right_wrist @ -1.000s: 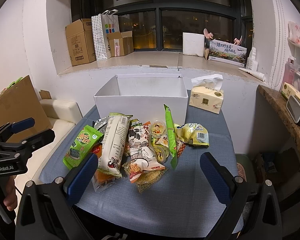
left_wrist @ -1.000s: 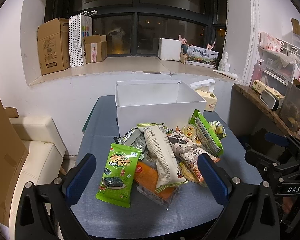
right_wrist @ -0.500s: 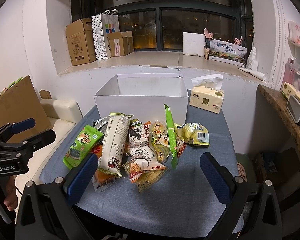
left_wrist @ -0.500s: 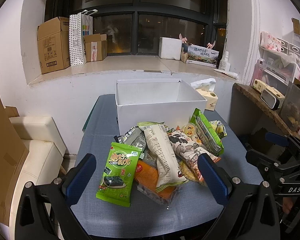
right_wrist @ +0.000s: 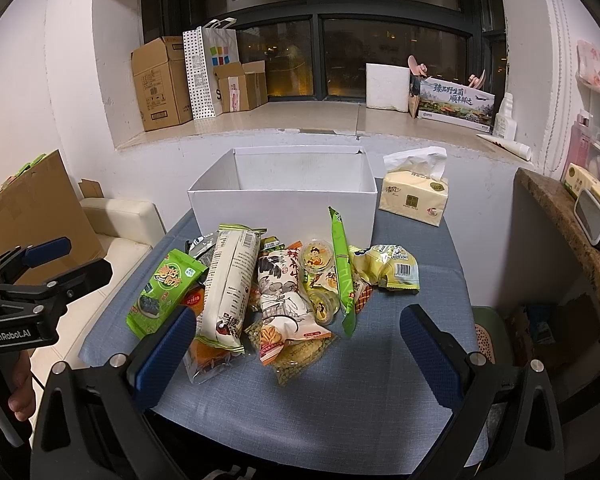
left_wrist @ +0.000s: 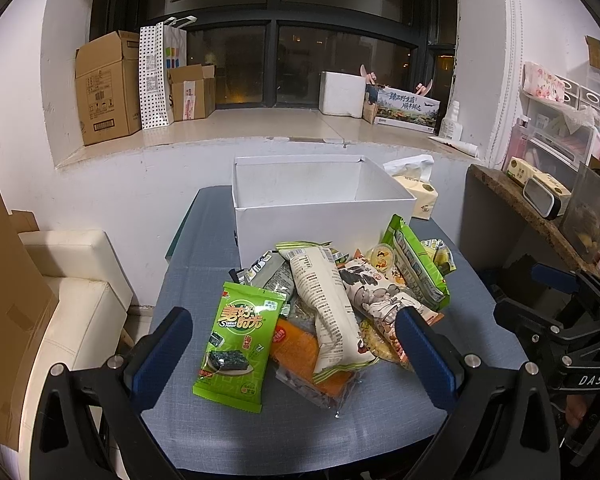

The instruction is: Organize snacks

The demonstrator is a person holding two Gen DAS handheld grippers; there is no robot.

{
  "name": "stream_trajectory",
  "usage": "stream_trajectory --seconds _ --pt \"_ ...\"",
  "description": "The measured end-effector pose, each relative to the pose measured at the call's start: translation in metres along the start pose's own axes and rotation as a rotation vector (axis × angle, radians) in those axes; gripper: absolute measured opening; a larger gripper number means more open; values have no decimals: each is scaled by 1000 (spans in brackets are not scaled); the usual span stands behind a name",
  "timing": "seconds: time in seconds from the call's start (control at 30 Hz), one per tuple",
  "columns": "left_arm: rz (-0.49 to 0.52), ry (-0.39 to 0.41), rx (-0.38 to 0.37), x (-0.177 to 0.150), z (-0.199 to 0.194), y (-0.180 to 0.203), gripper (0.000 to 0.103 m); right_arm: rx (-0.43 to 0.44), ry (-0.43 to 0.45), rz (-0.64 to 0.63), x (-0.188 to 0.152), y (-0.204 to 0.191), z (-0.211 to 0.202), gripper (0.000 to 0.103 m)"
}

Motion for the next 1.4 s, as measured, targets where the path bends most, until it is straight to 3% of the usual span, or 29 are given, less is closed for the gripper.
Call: stream_trajectory --seconds 1.0,1.13,1.37,1.4 --pt "0 -1 2 0 2 -2 103 20 -20 17 -2 4 11 103" --pt "-1 -4 3 0 2 -1 103 54 -51 48 2 12 39 103" --pt "-6 -11 11 -5 5 -6 103 17 -148 55 8 31 121 103" --pt "-7 -12 12 -6 6 -7 103 10 -180 62 6 34 136 99"
Point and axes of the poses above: each gripper's, at about its wrist camera, not at the fingertips, and z roughly the way its jaws point, y to its right, x to its top, the point moved 10 cm from there along z, roughly the way its jaws point, and after that the axes turned 2 degrees about -z, right-handed, at the moved point
